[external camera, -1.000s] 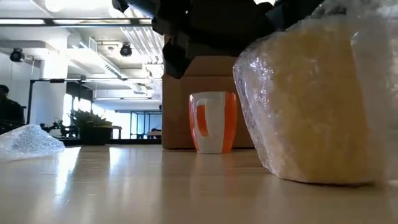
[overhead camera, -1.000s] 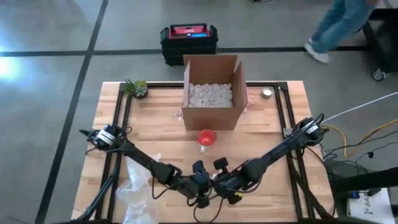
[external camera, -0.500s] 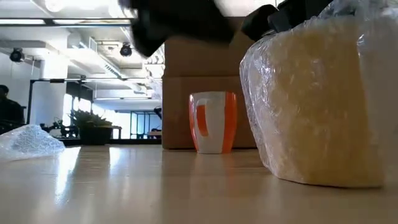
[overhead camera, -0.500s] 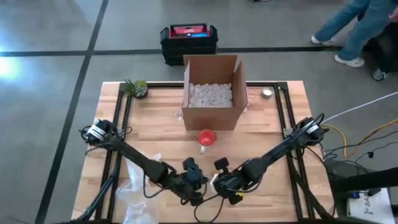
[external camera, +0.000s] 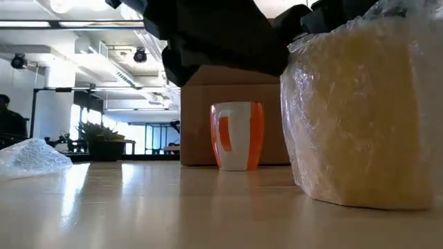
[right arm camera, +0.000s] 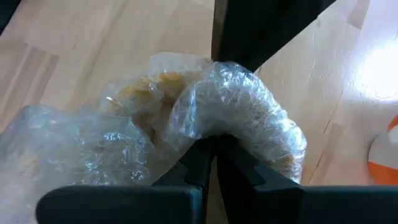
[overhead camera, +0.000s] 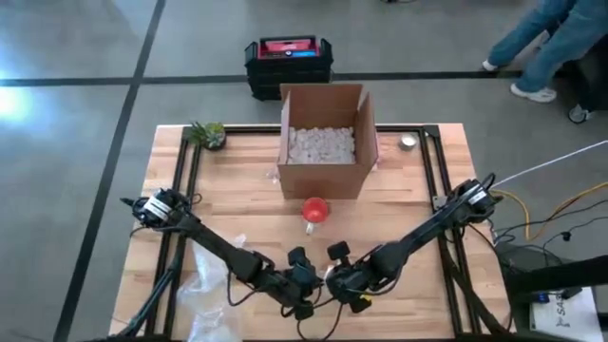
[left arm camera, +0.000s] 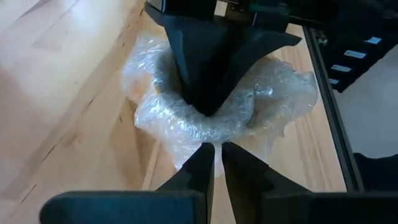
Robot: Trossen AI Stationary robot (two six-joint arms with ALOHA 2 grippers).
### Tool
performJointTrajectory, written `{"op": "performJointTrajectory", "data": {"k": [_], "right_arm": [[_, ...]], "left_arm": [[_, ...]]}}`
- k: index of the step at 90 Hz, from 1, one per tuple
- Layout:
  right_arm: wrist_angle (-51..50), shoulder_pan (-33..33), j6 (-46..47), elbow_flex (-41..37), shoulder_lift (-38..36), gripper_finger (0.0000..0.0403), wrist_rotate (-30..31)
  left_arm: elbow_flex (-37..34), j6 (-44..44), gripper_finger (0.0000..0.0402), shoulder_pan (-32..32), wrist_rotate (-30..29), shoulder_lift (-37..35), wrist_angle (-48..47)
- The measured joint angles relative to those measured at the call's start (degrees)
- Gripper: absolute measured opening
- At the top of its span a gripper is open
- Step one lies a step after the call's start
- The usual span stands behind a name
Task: Wrap mug
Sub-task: Wrap the yellow mug with the transparent bubble wrap
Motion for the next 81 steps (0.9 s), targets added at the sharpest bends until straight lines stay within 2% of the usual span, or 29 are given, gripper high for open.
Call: {"op": "performJointTrajectory", "data": {"k": [26, 40, 69, 81], "right_arm": [[-6.78, -0.01, 2.04, -0.18, -5.86, 0.0014, -0.56], [-5.86, -0.01, 2.91, -0.20, -8.51, 0.0014, -0.32], [5.39, 0.14, 1.86, -1.16, -6.53, 0.0014, -0.36], [4.96, 0.15, 2.45, -3.06, -3.53, 0.0014, -0.24]], "left_arm": [[0.15, 0.11, 0.0020, 0.02, -0.08, -0.04, 0.32], [0.15, 0.12, 0.0020, 0.03, -0.35, -0.06, 0.32], [0.15, 0.14, 0.0020, 0.02, -0.52, -0.09, 0.29], [0.15, 0.17, 0.0020, 0.02, -0.52, -0.11, 0.25]]}}
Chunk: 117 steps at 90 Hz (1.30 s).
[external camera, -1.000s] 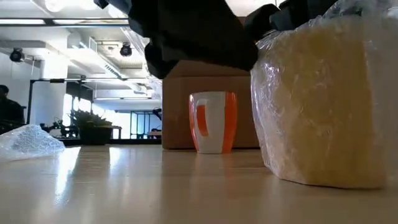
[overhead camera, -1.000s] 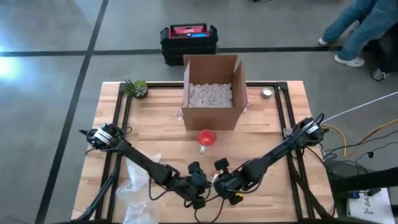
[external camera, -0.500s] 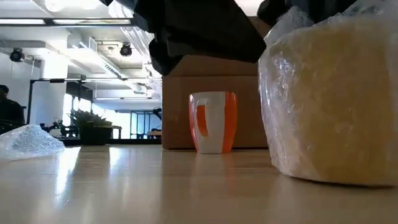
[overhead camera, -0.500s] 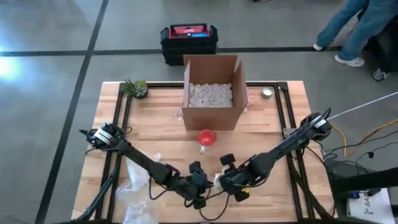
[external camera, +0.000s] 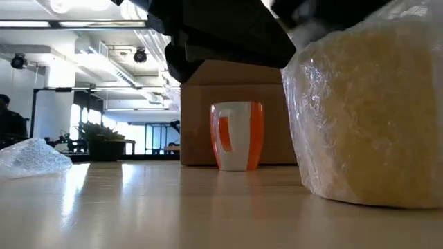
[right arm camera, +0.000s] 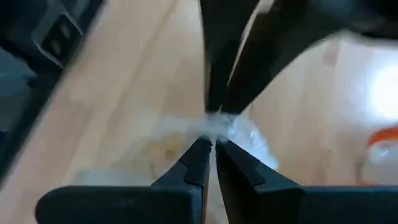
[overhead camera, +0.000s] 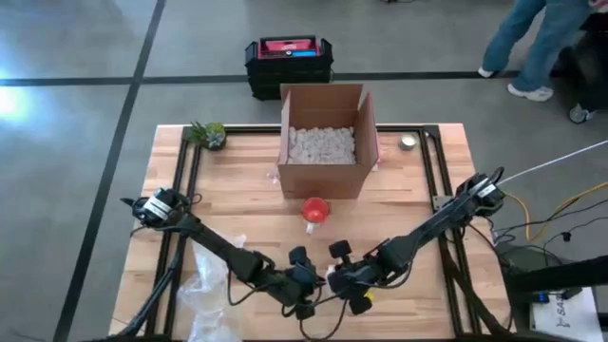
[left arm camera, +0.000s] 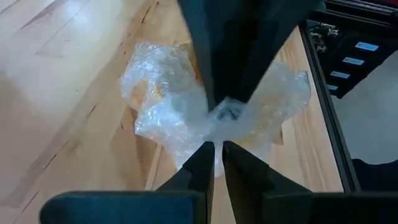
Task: Wrap mug
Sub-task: Wrap the yellow mug with the transparent bubble wrap
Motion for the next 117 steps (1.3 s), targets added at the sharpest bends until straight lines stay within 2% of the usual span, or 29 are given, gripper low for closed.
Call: {"op": "performJointTrajectory", "data": {"k": [22, 38, 62, 86, 102, 117], "right_arm": [[-0.95, 0.38, 1.55, -0.71, 2.46, 0.0013, 0.25], [-0.85, 0.36, 0.95, -0.59, 2.29, 0.0013, 0.01], [-2.69, 0.34, -1.49, 1.43, 2.29, 0.0013, -0.56], [-11.60, 0.56, 0.20, 4.93, -1.91, 0.0014, -0.56], [-5.99, 0.97, 1.03, 4.65, -3.83, 0.0014, -0.32], [-5.32, 1.26, 2.36, 3.47, -0.82, 0.0014, -3.14]], "left_arm": [[0.00, 0.02, 0.0020, 0.02, -0.04, 0.00, 0.59], [0.09, 0.22, 0.0020, 0.58, -0.02, -0.12, 9.54], [0.30, -0.68, 0.0020, 2.07, 1.55, 3.13, 8.41], [0.81, -1.13, 0.0020, 2.23, 1.99, 4.00, 8.11], [0.92, -1.13, 0.0020, 2.23, 2.21, 4.00, 7.96], [0.90, -1.31, 0.0020, 2.23, 2.32, 3.89, 7.81]]}}
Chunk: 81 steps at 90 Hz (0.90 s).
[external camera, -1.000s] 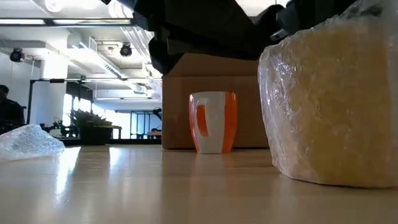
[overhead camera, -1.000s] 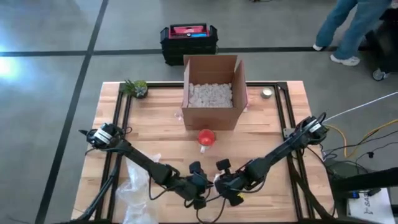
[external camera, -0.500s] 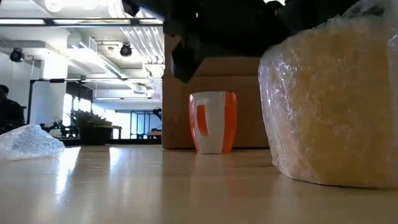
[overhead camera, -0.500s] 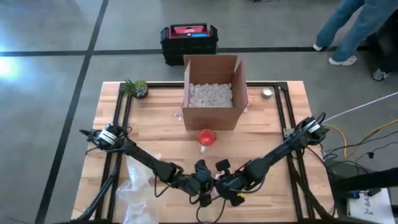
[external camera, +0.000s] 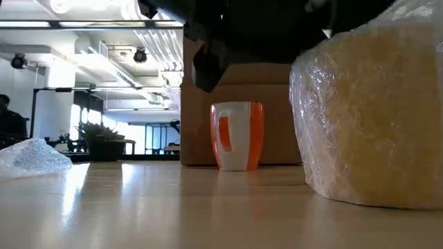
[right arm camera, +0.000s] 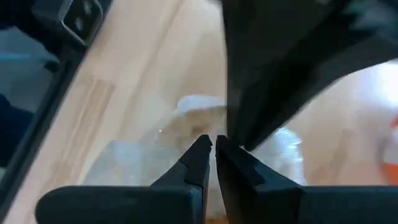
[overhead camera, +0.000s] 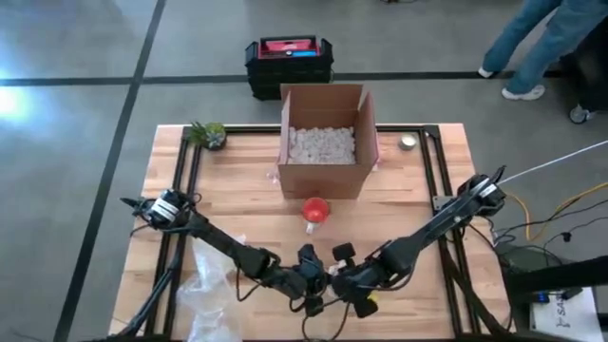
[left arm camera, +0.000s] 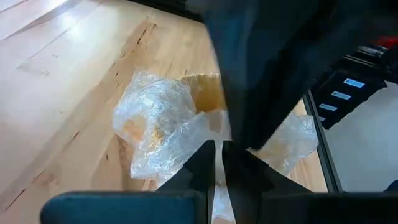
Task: Wrap mug
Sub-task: Wrap the yellow mug with the transparent bubble wrap
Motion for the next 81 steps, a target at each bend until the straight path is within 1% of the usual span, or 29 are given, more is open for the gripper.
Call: {"op": "performJointTrajectory", "data": {"k": [9, 22, 33, 45, 57, 70, 76, 81], "right_arm": [[2.20, 0.35, -0.02, -0.42, 1.34, 0.0014, 0.72], [4.29, 0.45, -0.24, -0.88, 3.26, 0.0014, 4.44], [4.96, 0.45, -0.30, -1.95, 4.39, 0.0014, 4.37], [3.91, 0.35, -0.01, -2.29, 4.50, 0.0013, 2.43], [-0.08, 0.35, 0.14, -0.76, 2.69, 0.0013, 1.68], [-4.02, 0.55, 0.62, 1.35, -1.75, 0.0013, 1.25], [-4.75, 0.66, 1.38, 1.55, -4.01, 0.0014, -0.17], [-4.32, 0.76, 2.62, 1.55, -5.26, 0.0014, -2.51]], "left_arm": [[-0.05, -0.01, 0.0020, 0.00, -0.02, -0.03, 0.23], [-0.14, 0.00, 0.0020, -0.02, -0.42, -0.03, 0.42], [-0.16, 0.00, 0.0020, -0.02, -0.48, -0.03, 0.63], [-0.16, 0.04, 0.0020, -0.02, -0.43, 0.00, 0.98], [-0.16, 0.15, 0.0020, -0.02, -0.33, 0.02, 1.22], [-0.16, 0.15, 0.0020, -0.04, -0.32, 0.02, 1.14], [-0.16, 0.15, 0.0020, -0.04, -0.31, 0.02, 1.12], [-0.16, 0.15, 0.0020, -0.04, -0.30, 0.02, 1.12]]}}
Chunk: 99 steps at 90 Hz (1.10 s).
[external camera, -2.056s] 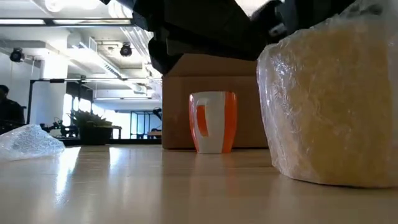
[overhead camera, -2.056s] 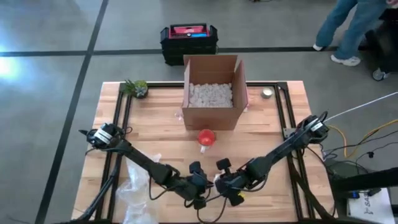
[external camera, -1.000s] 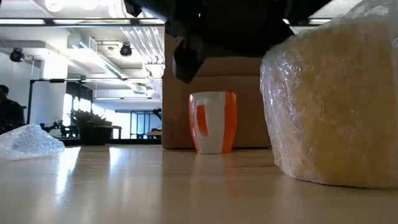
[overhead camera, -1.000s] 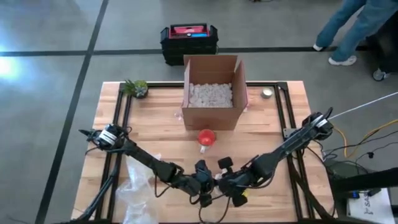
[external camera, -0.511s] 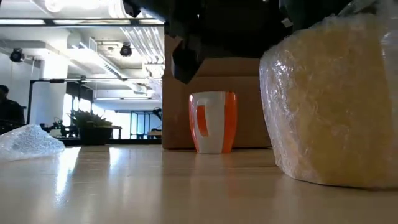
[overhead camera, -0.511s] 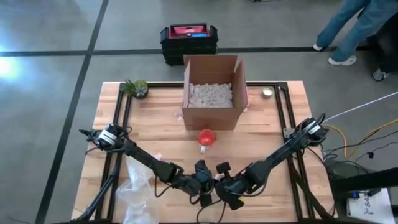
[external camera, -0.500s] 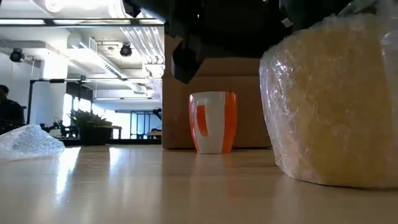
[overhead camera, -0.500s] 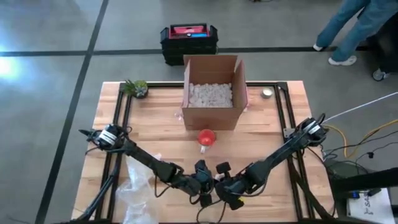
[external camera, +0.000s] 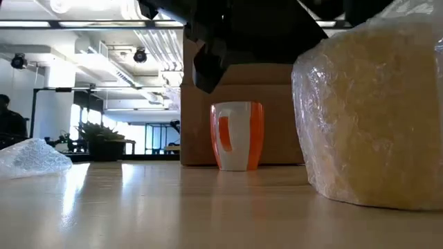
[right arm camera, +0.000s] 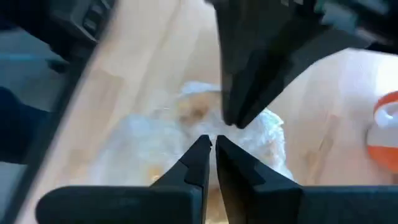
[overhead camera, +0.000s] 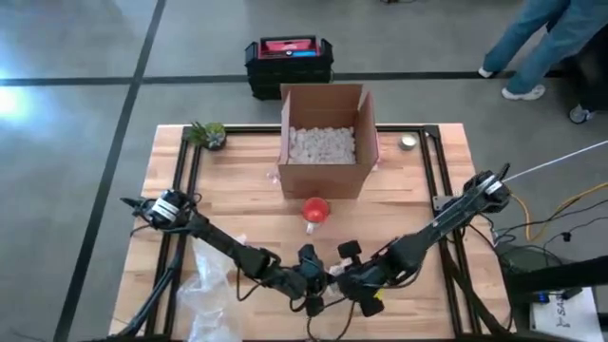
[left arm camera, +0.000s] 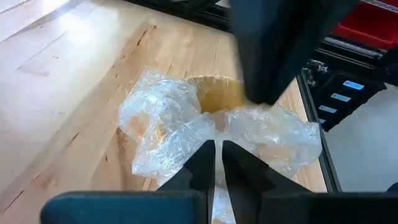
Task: Wrap mug
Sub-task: Wrap the yellow mug with the transparent bubble wrap
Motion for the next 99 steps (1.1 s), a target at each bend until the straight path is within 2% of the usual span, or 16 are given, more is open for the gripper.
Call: {"op": "performJointTrajectory", "data": {"k": [8, 20, 45, 84, 99], "right_arm": [[0.42, 0.49, 1.14, -0.02, -0.35, 0.0014, -3.01], [1.03, 1.50, 1.12, -0.48, 1.47, 0.0014, -3.43], [1.15, 1.08, -1.48, -0.81, 7.13, 0.0014, 0.36], [2.83, -2.19, -3.31, -1.57, 13.34, 0.0013, -1.21], [3.24, -2.56, -4.49, -1.77, 13.11, 0.0013, -2.80]], "left_arm": [[0.00, 0.00, 0.0020, 0.00, 0.00, 0.00, 0.01], [0.00, 0.00, 0.0020, 0.01, 0.00, 0.00, 0.01], [0.00, 0.00, 0.0020, 0.00, 0.02, 0.00, 0.38], [0.00, 0.24, 0.0020, 0.02, -0.02, 0.02, 0.67], [0.00, 0.26, 0.0020, 0.02, 0.05, 0.02, 0.69]]}}
